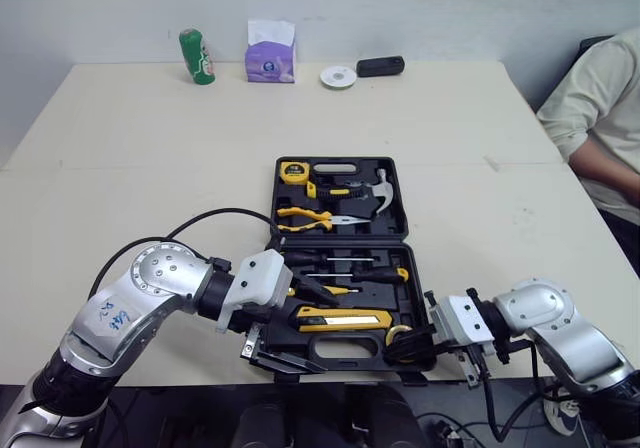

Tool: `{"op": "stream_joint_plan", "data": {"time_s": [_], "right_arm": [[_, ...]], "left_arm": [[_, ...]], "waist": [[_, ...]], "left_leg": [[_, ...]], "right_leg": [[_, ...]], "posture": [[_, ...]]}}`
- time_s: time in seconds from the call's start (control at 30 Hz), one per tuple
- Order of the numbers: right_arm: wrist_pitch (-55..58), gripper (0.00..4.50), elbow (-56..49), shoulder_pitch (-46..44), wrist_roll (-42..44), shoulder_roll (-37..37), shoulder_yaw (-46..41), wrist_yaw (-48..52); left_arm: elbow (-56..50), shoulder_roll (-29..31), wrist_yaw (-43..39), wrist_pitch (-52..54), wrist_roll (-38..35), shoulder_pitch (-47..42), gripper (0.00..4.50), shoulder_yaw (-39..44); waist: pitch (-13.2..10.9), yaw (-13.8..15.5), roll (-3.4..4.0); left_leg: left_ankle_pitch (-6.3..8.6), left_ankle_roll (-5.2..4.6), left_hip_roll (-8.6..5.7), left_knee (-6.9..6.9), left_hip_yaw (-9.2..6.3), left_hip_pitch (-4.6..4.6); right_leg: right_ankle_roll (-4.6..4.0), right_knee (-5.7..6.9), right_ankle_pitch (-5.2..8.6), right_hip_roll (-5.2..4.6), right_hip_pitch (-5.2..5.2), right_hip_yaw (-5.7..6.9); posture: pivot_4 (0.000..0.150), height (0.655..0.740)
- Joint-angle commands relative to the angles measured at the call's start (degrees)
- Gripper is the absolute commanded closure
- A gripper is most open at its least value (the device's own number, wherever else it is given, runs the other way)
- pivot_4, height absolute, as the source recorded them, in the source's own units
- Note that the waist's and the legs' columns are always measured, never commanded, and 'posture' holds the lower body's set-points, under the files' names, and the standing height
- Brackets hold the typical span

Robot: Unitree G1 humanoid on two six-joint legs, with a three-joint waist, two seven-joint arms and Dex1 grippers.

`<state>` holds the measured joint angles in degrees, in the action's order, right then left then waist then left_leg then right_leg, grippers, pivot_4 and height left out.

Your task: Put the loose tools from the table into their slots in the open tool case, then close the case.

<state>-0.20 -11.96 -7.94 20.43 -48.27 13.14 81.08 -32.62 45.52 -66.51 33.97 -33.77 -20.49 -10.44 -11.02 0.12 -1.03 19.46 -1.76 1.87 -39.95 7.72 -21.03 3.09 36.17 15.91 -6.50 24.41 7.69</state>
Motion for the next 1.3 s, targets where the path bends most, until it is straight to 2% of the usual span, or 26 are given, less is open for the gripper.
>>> {"op": "stream_joint_plan", "data": {"time_s": [0.03, 0.13, 0.27, 0.4, 0.5, 0.6, 0.83, 0.87, 1.07, 1.3], "right_arm": [[0.5, 4.36, 6.7, 2.1, -2.9, 0.3, 0.5, -1.2], [-1.5, 4.36, 8.4, 2.5, -3.1, 0.9, -0.1, -1.5], [-0.6, 4.36, 7.6, 1.7, -0.2, 1.7, -1.9, -2.5], [5.8, 4.36, 2.5, 1.5, 5.4, 0.8, -5.4, -4.5], [13.0, 4.36, 0.4, 0.0, 10.0, -0.5, -11.6, -8.9], [15.3, 4.5, 5.1, -3.7, 7.8, -1.3, -15.9, -13.6], [10.0, 4.5, 20.0, -12.6, -5.8, 1.1, -12.4, -21.6], [9.4, 4.5, 21.7, -13.9, -7.5, 1.9, -11.3, -22.5], [6.7, 4.5, 26.9, -18.5, -13.1, 5.7, -6.8, -23.2], [6.5, 4.5, 23.9, -19.4, -13.4, 8.3, -5.2, -21.7]], "left_arm": [[0.0, 0.5, -0.8, -0.3, -0.4, -1.0, 0.0, 0.6], [0.3, 0.9, -1.0, -0.5, -0.2, -1.1, 0.0, 0.8], [0.7, 2.3, -1.0, 0.4, -0.7, -0.8, 0.0, 2.2], [1.9, 4.0, -0.3, 0.2, -0.3, 0.6, 0.0, 4.4], [7.0, 4.2, 2.8, -0.2, 1.0, 1.4, 0.0, 8.5], [14.3, 5.4, 3.2, -3.3, 2.6, 3.3, 0.79, 13.7], [29.4, 4.2, 6.5, -11.9, 11.0, 1.5, 4.11, 14.5], [31.9, 3.6, 7.1, -13.1, 12.6, 0.4, 4.44, 13.6], [42.3, -1.7, 10.2, -19.6, 19.9, -4.8, 4.44, 9.0], [38.1, -8.0, 10.6, -17.4, 20.6, -4.1, 4.44, 4.9]], "waist": [[0.2, 0.0, -0.25], [0.2, -0.1, -0.38], [0.3, 0.0, -0.38], [0.2, 0.0, -0.24], [0.1, 0.0, -0.08], [0.0, -0.2, 0.11], [0.0, 0.0, 0.11], [0.0, -0.1, 0.11], [0.0, -0.4, 0.1], [0.0, -1.1, 0.04]], "left_leg": [[0.0, 0.0, 0.01, 0.0, -0.02, 0.02], [0.03, 0.01, 0.04, 0.02, -0.14, 0.19], [0.3, 0.09, 0.07, 0.36, -0.19, 0.89], [0.29, 0.09, 0.07, 0.39, -0.19, 0.82], [0.29, 0.09, 0.07, 0.39, -0.18, 0.75], [0.28, 0.09, 0.06, 0.39, -0.14, 0.73], [0.2, 0.23, 0.03, 0.83, 0.02, 0.57], [0.17, 0.19, 0.0, 0.83, 0.1, 0.44], [-0.06, 0.09, -0.06, 0.81, 0.4, 0.25], [-0.06, 0.1, -0.02, 0.81, 0.49, 0.32]], "right_leg": [[0.0, -0.02, 0.0, 0.0, -0.03, 0.02], [0.0, -0.16, 0.0, 0.0, -0.28, 0.07], [-0.02, -0.49, 0.01, 0.0, -0.97, 0.13], [-0.01, -0.49, 0.01, -0.02, -0.87, 0.12], [-0.01, -0.45, 0.01, -0.05, -0.77, 0.12], [-0.02, -0.41, 0.01, -0.07, -0.69, 0.11], [-0.16, -0.38, 0.1, -0.07, -0.28, 0.14], [-0.16, -0.31, 0.09, -0.07, -0.12, 0.09], [-0.02, -0.21, 0.02, -0.07, 0.17, -0.1], [0.0, -0.17, 0.0, -0.05, 0.17, -0.18]], "posture": [[0.15, 0.7316], [0.15, 0.7316], [0.15, 0.7316], [0.15, 0.7316], [0.15, 0.7316], [0.15, 0.7316], [0.15, 0.7316], [0.15, 0.7316], [0.15, 0.7316], [0.15, 0.7316]]}}
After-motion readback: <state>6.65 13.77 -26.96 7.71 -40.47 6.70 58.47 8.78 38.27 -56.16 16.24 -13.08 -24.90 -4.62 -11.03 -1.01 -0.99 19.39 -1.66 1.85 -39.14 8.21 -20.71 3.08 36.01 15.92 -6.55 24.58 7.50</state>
